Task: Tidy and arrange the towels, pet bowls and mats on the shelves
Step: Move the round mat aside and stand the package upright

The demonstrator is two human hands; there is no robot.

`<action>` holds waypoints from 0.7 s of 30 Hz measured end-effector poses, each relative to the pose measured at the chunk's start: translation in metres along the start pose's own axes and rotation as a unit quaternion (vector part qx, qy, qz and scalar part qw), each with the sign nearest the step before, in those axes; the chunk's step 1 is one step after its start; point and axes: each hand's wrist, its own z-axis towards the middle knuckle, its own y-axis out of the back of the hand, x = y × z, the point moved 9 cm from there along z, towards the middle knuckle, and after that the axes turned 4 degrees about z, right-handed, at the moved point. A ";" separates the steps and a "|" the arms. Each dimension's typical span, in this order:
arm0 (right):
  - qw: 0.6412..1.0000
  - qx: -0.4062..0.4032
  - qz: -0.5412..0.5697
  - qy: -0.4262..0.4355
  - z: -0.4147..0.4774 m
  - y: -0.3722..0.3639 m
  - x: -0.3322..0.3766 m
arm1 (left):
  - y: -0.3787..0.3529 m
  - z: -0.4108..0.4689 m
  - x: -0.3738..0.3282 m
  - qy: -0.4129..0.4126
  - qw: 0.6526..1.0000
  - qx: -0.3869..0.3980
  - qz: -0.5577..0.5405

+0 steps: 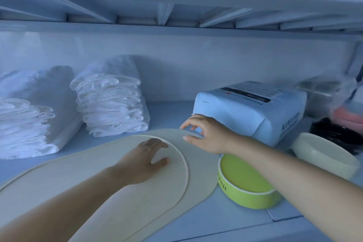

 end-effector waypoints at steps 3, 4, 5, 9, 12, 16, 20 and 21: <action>0.999 -0.005 -0.021 -0.042 -0.031 0.005 -0.007 | -0.003 0.004 -0.036 -0.065 0.998 0.005 -0.011; 0.998 -0.009 -0.021 -0.056 -0.041 0.007 -0.009 | -0.005 0.004 -0.047 -0.085 0.996 0.007 -0.012; 0.997 -0.015 -0.021 -0.069 -0.051 0.010 -0.011 | -0.007 0.003 -0.055 -0.099 0.995 0.011 -0.015; 0.993 -0.037 -0.051 -0.096 -0.090 0.023 -0.012 | -0.012 -0.001 -0.076 -0.131 0.990 0.021 -0.042; 0.991 0.006 -0.083 -0.102 -0.113 0.016 -0.012 | -0.014 -0.006 -0.085 -0.131 0.990 0.032 -0.047; 0.989 0.056 -0.103 -0.095 -0.129 0.002 -0.013 | -0.019 -0.012 -0.095 -0.113 0.992 0.040 -0.045; 0.987 0.064 -0.122 -0.084 -0.135 0.001 -0.014 | -0.025 -0.019 -0.110 -0.072 0.997 0.033 -0.019; 0.987 0.064 -0.124 -0.079 -0.136 0.001 -0.014 | -0.025 -0.020 -0.112 -0.059 0.998 0.022 -0.017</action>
